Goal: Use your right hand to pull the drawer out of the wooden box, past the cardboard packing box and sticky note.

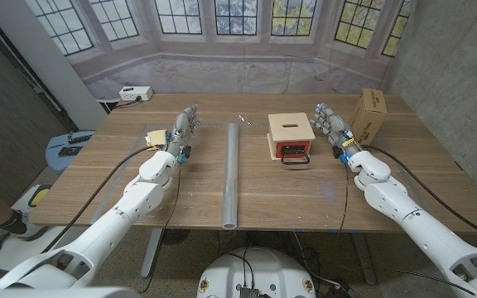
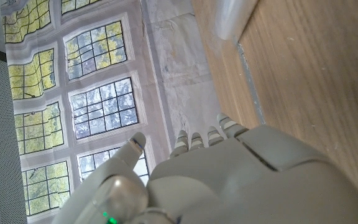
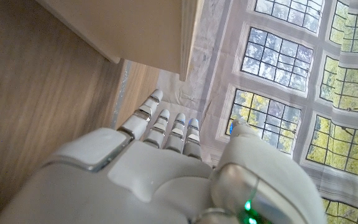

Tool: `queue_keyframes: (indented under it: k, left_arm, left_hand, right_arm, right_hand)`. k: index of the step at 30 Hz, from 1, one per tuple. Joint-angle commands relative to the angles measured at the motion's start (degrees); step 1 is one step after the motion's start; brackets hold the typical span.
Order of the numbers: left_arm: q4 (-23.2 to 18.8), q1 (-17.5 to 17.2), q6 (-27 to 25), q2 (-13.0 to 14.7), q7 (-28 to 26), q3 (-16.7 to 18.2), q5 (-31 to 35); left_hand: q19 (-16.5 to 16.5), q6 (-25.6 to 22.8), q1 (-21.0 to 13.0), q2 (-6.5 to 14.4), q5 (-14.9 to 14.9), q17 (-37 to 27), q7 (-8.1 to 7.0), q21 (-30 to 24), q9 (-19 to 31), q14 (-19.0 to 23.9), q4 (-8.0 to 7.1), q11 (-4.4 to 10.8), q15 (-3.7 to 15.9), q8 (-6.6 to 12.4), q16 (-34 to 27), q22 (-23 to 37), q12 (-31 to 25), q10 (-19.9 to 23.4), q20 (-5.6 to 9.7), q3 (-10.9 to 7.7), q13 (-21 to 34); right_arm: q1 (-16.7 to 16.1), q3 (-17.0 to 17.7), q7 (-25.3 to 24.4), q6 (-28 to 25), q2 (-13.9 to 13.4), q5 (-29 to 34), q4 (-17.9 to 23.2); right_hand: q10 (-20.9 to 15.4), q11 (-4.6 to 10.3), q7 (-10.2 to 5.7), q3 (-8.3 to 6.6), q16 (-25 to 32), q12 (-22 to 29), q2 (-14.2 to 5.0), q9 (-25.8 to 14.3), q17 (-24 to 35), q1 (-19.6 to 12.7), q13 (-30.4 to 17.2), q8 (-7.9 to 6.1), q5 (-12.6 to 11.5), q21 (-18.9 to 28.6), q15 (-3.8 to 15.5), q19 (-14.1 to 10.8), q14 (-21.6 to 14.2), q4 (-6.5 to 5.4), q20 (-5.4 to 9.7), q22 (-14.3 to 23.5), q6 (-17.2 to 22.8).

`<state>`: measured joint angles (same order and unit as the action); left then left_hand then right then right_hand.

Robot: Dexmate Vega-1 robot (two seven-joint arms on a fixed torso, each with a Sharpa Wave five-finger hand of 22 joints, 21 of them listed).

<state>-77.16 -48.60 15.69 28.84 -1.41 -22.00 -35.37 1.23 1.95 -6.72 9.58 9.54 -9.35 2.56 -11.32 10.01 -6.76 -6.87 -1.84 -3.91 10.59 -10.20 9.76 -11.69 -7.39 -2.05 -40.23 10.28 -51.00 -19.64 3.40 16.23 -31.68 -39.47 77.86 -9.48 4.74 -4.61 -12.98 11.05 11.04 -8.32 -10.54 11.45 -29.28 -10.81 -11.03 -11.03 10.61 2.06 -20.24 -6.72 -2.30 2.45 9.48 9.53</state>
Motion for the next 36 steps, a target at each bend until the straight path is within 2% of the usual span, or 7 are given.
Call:
queue_keyframes:
  k: [1, 9, 21, 28, 36]
  left_arm:
    - [1.13, 2.38, -0.51, 0.22, 1.73, -0.91, 0.87]
    - [3.15, 4.34, -0.24, 0.03, 4.17, -1.72, 1.18]
    - [7.54, 7.93, 0.94, -0.91, 7.77, -3.02, 2.01]
    - [11.49, 10.59, 2.08, -2.15, 10.56, -3.80, 2.14]
    - [14.97, 13.24, 3.24, -3.10, 13.80, -4.61, 2.37]
  left_hand:
    - [0.21, -0.27, -0.44, 0.27, 0.43, -0.18, 0.17, -0.31, 0.17, 0.26, 0.26, 0.04, 0.11, 0.23, -0.30, 0.24, -0.33, 0.30, -0.37, -0.27, 0.18]
    - [0.24, -0.24, -0.67, 0.29, 0.47, -0.18, -0.01, -0.27, 0.17, 0.30, 0.52, 0.02, 0.10, 0.16, -0.23, 0.23, -0.28, 0.36, -0.35, -0.34, 0.18]
    - [0.27, -0.30, -1.13, 0.25, 0.55, -0.16, -0.30, -0.20, 0.16, 0.35, 1.08, 0.07, 0.15, 0.09, -0.10, 0.21, -0.20, 0.48, -0.34, -0.43, 0.17]
    - [0.32, -0.30, -1.39, 0.17, 0.59, -0.16, -0.37, -0.17, 0.16, 0.43, 1.42, 0.07, 0.10, 0.05, -0.07, 0.20, -0.17, 0.57, -0.29, -0.46, 0.16]
    - [0.34, -0.43, -1.69, 0.11, 0.62, -0.16, -0.44, -0.12, 0.15, 0.56, 1.80, 0.10, 0.19, 0.06, -0.06, 0.19, -0.13, 0.66, -0.31, -0.48, 0.15]
  right_arm:
    - [-2.27, 0.60, -3.65, -0.77, -2.59, 2.73, 5.67]
    - [-4.37, 0.80, -7.19, -2.60, -5.22, 5.85, 11.36]
    - [-6.99, 1.31, -12.17, -5.13, -7.07, 9.24, 17.34]
    - [-10.23, 2.34, -16.16, -7.01, -8.26, 11.05, 22.57]
    - [-14.06, 3.59, -21.49, -11.48, -10.74, 15.04, 29.45]
  right_hand:
    - [-0.29, 0.13, -0.17, -0.27, 0.37, 0.19, -0.10, -0.20, 0.11, -0.37, -0.26, -0.27, -0.05, 0.26, 4.08, -0.33, -0.18, 0.19, 3.06, 0.15, 0.45]
    - [-0.37, -0.05, -0.11, -0.39, 0.35, 0.20, -0.07, -0.21, 0.04, -0.51, -0.27, -0.24, -0.02, 0.23, 4.04, -0.25, -0.08, 0.52, 3.03, 0.15, 0.44]
    - [-0.31, -0.12, -0.05, -0.45, 0.41, 0.15, -0.10, -0.21, 0.06, -0.47, -0.27, -0.24, 0.06, 0.21, 3.95, -0.20, 0.08, 0.88, 3.05, 0.15, 0.52]
    - [-0.34, -0.20, -0.01, -0.46, 0.43, 0.15, -0.08, -0.21, 0.06, -0.44, -0.28, -0.22, 0.08, 0.21, 3.98, -0.20, 0.11, 1.03, 3.02, 0.15, 0.50]
    - [-0.30, -0.06, -0.02, -0.47, 0.46, 0.13, -0.08, -0.21, 0.07, -0.39, -0.28, -0.22, 0.10, 0.20, 3.93, -0.17, 0.14, 1.13, 3.06, 0.15, 0.53]
